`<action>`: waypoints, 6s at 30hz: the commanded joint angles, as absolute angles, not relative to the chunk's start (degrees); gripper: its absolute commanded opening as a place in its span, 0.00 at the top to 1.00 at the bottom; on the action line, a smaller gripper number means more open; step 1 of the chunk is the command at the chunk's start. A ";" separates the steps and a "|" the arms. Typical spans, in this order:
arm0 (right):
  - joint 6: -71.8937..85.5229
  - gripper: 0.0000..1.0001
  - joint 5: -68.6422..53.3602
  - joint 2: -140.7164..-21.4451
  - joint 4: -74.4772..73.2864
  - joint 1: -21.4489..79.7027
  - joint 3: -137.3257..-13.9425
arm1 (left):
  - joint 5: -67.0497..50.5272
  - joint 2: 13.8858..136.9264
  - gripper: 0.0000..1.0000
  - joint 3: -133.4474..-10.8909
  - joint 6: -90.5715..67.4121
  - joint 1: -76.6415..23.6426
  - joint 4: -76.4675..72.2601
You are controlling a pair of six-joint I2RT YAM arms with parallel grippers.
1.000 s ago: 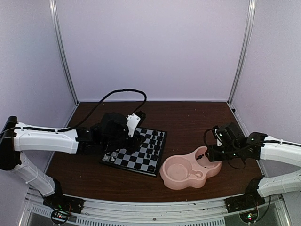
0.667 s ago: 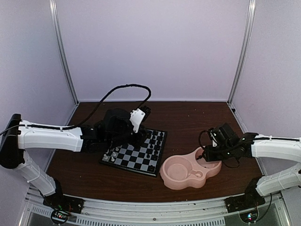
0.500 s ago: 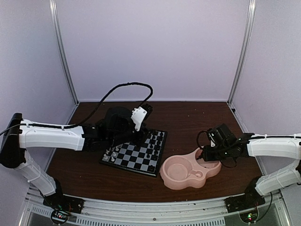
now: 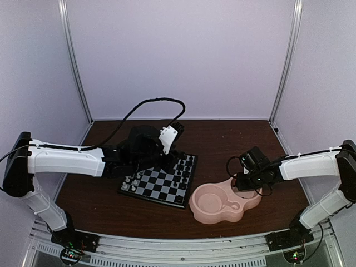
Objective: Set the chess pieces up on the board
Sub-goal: Adjust the chess pile in the storage box, then pick up the chess pile from the storage box, then pass from the right arm to the left
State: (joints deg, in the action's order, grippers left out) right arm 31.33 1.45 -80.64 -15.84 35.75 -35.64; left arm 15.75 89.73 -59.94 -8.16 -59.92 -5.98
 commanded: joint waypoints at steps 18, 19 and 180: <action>31.21 0.67 7.67 -73.49 -20.21 35.32 -36.18 | 15.33 91.15 0.57 -62.82 -6.74 -59.15 -8.77; 31.68 0.67 7.22 -73.60 -19.72 35.33 -36.13 | 15.28 91.24 0.57 -62.98 -6.76 -59.11 -8.72; 5.45 0.93 -1.70 -81.22 16.68 63.20 -43.07 | -39.53 95.20 0.73 -53.49 -40.91 -50.18 -16.10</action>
State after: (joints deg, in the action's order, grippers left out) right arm 5.87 -3.14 -81.34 15.68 62.76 -41.71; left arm -38.24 93.97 -51.99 -40.93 -49.36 -15.86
